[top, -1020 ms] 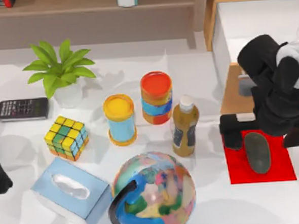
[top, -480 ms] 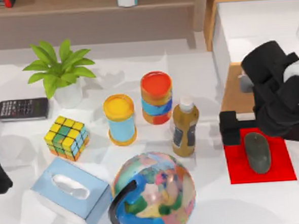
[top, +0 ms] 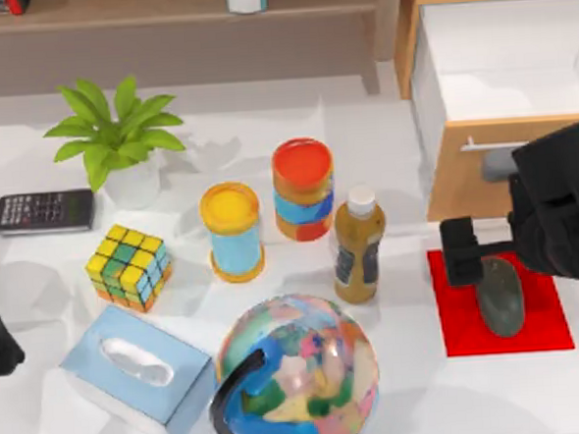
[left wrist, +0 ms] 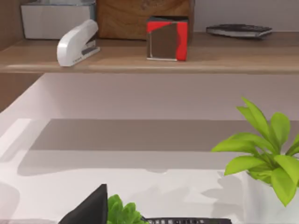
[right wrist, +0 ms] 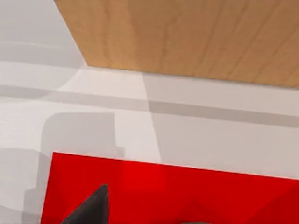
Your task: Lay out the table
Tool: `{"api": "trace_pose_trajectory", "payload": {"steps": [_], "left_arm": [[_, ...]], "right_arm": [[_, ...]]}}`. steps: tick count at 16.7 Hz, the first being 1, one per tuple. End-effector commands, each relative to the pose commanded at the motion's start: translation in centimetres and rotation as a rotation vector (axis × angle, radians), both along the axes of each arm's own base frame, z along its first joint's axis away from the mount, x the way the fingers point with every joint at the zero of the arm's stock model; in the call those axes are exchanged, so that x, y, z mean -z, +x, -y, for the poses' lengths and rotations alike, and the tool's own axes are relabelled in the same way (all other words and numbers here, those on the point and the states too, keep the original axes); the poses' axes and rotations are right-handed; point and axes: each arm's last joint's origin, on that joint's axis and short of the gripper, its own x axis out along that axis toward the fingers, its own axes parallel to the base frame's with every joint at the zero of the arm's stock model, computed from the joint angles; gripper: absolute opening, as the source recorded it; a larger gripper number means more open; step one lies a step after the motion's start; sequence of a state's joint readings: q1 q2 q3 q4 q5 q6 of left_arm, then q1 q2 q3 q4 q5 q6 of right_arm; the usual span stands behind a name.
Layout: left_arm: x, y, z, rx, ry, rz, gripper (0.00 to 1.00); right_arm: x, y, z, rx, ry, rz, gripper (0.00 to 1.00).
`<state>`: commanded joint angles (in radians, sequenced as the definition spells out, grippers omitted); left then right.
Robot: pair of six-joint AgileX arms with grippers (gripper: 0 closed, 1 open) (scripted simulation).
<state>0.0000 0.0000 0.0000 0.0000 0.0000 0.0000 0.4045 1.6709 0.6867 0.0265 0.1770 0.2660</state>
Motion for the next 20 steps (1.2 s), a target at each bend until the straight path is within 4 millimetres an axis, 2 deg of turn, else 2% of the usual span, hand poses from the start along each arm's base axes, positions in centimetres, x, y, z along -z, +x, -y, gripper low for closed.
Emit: {"api": "trace_pose_trajectory", "payload": {"steps": [11,20], "left_arm": [[0.0,0.0,0.0,0.0,0.0,0.0,1.0],[0.0,0.0,0.0,0.0,0.0,0.0,1.0]], "right_arm": [[1.8,-2.9,2.1,-0.159,-0.137,0.337,1.0],[2.1,-4.2,2.7,-0.344,-0.375,0.584,1.0]]}}
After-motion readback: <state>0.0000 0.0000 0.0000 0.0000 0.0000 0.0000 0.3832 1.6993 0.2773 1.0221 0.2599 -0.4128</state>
